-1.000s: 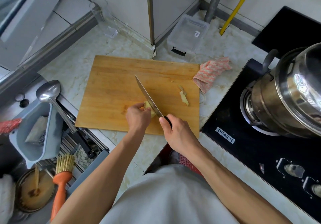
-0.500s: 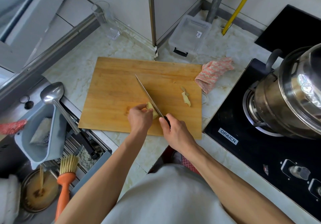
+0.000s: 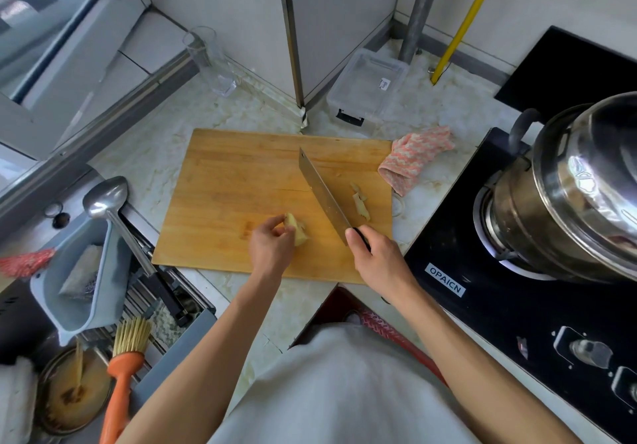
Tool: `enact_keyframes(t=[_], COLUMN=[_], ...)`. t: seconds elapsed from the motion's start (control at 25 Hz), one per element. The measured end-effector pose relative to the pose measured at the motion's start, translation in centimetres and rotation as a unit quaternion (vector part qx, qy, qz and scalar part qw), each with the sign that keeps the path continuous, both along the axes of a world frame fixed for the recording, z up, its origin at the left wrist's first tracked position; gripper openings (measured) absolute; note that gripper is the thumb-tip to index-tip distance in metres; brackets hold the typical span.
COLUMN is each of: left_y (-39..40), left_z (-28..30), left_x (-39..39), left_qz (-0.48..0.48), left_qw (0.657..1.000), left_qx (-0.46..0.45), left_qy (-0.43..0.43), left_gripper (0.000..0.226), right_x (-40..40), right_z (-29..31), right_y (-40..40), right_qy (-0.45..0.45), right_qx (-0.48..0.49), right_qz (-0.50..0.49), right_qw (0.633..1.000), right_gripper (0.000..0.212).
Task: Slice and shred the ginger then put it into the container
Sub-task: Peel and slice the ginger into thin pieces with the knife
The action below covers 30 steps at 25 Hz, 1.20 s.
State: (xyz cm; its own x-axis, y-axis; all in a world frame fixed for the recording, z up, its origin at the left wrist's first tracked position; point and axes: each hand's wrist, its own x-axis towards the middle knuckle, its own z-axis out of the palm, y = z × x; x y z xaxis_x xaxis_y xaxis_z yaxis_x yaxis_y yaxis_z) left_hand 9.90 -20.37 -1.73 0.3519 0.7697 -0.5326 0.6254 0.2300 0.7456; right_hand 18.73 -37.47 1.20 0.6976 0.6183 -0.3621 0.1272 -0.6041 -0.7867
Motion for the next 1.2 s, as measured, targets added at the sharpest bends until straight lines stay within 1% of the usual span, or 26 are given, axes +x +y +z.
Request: enact_keyframes(t=[0.16, 0.28, 0.36, 0.4, 0.44, 0.48, 0.56, 0.64, 0.72, 0.8, 0.88, 1.04, 1.2], left_y=[-0.9, -0.5, 0.3, 0.6, 0.9, 1.1, 1.1, 1.1, 0.8, 0.6, 0.5, 0.2, 0.3], left_z=[0.4, 0.5, 0.8, 1.0, 1.0, 0.9, 1.1, 1.5, 2.3, 3.1, 3.7, 4.6, 4.6], left_x=[0.2, 0.3, 0.4, 0.5, 0.5, 0.6, 0.6, 0.3, 0.0, -0.4, -0.5, -0.1, 0.2], left_qz=[-0.04, -0.115, -0.198, -0.234, -0.248, -0.241, -0.194, -0.183, -0.217, -0.261, -0.297, -0.344, -0.367], left_qw=[0.997, 0.982, 0.961, 0.948, 0.944, 0.952, 0.976, 0.982, 0.974, 0.957, 0.94, 0.917, 0.908], left_qx=[0.059, 0.141, 0.165, 0.166, 0.155, 0.131, 0.052, 0.03, 0.052, 0.098, 0.139, 0.177, 0.177], left_qy=[0.017, 0.041, 0.104, 0.138, 0.149, 0.137, 0.082, 0.031, -0.036, -0.077, -0.092, -0.102, -0.101], left_gripper=[0.051, 0.069, 0.079, 0.08, 0.078, 0.073, 0.065, 0.063, 0.065, 0.067, 0.069, 0.068, 0.067], right_x=[0.5, 0.9, 1.1, 1.4, 1.5, 1.6, 1.6, 1.6, 1.8, 2.2, 2.5, 2.7, 3.1], right_z=[0.1, 0.1, 0.0, 0.0, -0.1, -0.3, -0.8, -1.3, -1.2, -0.8, -0.2, 0.2, 0.2], right_y=[-0.5, 0.0, 0.1, 0.1, 0.1, 0.1, 0.3, 0.7, 1.2, 1.8, 2.6, 3.4, 3.4], right_qy=[0.005, -0.01, -0.008, -0.006, -0.003, -0.001, -0.002, 0.006, 0.019, 0.026, 0.032, 0.025, -0.004], right_qx=[0.028, 0.036, 0.037, 0.037, 0.037, 0.039, 0.041, 0.048, 0.075, 0.106, 0.13, 0.136, 0.131], right_qz=[0.023, 0.044, 0.047, 0.048, 0.047, 0.043, 0.034, 0.021, -0.001, -0.033, -0.052, -0.046, -0.048], right_qw=[0.999, 0.998, 0.998, 0.998, 0.998, 0.998, 0.999, 0.999, 0.997, 0.993, 0.99, 0.989, 0.99], right_gripper=[0.043, 0.042, 0.043, 0.043, 0.044, 0.044, 0.04, 0.035, 0.033, 0.029, 0.023, 0.025, 0.02])
